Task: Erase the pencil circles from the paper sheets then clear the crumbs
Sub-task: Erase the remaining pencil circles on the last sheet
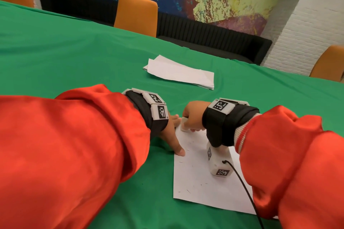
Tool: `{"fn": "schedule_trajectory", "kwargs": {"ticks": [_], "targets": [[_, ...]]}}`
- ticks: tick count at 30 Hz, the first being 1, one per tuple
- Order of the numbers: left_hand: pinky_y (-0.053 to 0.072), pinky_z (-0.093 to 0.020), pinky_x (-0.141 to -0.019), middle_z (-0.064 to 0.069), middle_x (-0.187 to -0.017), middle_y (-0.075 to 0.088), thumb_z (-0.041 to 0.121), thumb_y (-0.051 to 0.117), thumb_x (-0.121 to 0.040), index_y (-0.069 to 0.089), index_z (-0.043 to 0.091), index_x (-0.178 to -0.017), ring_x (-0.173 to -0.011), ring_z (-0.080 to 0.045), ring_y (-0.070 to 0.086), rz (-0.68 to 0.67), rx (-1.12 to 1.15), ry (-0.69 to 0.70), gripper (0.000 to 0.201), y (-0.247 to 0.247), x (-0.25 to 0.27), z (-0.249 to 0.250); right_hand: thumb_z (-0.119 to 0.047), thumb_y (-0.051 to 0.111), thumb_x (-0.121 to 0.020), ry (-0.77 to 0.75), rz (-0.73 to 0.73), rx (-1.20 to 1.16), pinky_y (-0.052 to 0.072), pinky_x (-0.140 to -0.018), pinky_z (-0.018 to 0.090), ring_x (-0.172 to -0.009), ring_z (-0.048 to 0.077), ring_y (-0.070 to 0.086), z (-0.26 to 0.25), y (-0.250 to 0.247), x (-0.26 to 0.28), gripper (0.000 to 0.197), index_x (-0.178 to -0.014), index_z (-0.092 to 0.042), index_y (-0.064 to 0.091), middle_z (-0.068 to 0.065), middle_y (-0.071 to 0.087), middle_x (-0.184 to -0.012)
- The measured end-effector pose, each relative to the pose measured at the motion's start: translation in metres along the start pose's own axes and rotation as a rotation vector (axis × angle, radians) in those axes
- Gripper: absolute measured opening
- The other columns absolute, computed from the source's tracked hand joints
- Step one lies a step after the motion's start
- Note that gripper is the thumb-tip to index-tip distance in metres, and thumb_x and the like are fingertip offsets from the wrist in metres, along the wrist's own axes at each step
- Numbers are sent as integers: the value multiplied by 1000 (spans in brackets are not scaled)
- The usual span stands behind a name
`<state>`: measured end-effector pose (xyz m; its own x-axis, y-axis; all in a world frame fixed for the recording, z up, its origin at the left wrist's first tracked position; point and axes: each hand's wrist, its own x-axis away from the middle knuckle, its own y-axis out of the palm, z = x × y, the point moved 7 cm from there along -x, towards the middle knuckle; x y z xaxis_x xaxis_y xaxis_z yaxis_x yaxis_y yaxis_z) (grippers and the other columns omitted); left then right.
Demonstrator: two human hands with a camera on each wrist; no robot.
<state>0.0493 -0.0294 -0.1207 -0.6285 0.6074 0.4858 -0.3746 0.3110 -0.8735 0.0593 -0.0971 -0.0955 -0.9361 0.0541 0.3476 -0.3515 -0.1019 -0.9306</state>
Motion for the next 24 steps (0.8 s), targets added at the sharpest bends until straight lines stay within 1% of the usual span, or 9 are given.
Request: {"fn": "schedule_trajectory", "kwargs": {"ticks": [4, 6, 9, 11, 14, 18, 19, 22, 24], "targets": [[0, -35, -111, 5, -159, -5, 54, 54, -88, -3, 28, -151, -146, -15, -1, 16, -8, 36, 89, -3, 2, 3, -22, 57, -87, -23, -28, -11, 40, -55, 18, -54, 9, 50, -5, -2, 0, 16, -74, -15, 63, -6, 56, -61], [-4, -42, -114, 3, -159, -11, 62, 51, -85, -10, 21, -151, -146, -17, -5, -19, -57, -29, 99, 2, -3, -2, -19, 55, -88, 11, 6, -10, 40, -55, 19, -59, 13, 52, 3, -6, -4, 15, -77, -14, 63, -4, 57, -64], [-5, -41, -114, 2, -159, -12, 63, 52, -85, -10, 15, -152, -146, -16, -6, -10, -43, -50, 103, 3, -8, -5, -17, 54, -88, 48, 29, -11, 45, -65, 24, -71, 17, 54, 12, -9, -11, 20, -70, -14, 61, -2, 57, -66], [-6, -40, -114, 1, -159, -12, 62, 53, -85, -11, 14, -151, -146, -16, -7, -3, -21, -39, 104, 4, -9, -6, -18, 56, -87, 39, 11, -23, 45, -65, 23, -66, 16, 54, 9, -8, -11, 15, -75, -13, 64, -2, 58, -66], [-7, -41, -114, 2, -159, -13, 64, 52, -84, -12, 13, -151, -146, -15, -8, -15, -26, -49, 106, 5, -12, -8, -18, 58, -87, 23, -44, -55, 42, -54, 15, -54, 7, 50, 3, -6, -9, 13, -90, -11, 69, -5, 57, -63], [-5, -40, -114, -2, -159, -14, 63, 55, -83, -11, 11, -151, -146, -17, -8, 5, 3, -63, 108, 5, -11, -8, -19, 55, -89, 85, -15, 57, 37, -52, 18, -66, 15, 52, 10, -11, -15, 25, -104, -5, 69, 3, 68, -84], [-4, -39, -115, -4, -158, -15, 62, 56, -83, -11, 10, -151, -146, -18, -8, 9, 1, -68, 109, 5, -10, -8, -18, 55, -89, 94, 1, 68, 39, -54, 21, -70, 16, 52, 11, -12, -17, 24, -101, -5, 70, 6, 68, -87], [0, -38, -115, -6, -159, -11, 63, 55, -82, -9, 10, -151, -146, -19, -4, 23, -26, -69, 109, 2, -9, -8, -21, 57, -86, 65, -7, 31, 42, -58, 21, -59, 12, 51, 7, -10, -20, 16, -77, -13, 67, -2, 61, -68], [1, -39, -115, -6, -159, -10, 65, 54, -82, -10, 10, -151, -146, -19, -4, 17, -30, -76, 109, 3, -9, -9, -23, 58, -86, 38, -21, 27, 42, -57, 19, -56, 9, 50, 3, -9, -20, 15, -77, -15, 66, -4, 58, -64]]}}
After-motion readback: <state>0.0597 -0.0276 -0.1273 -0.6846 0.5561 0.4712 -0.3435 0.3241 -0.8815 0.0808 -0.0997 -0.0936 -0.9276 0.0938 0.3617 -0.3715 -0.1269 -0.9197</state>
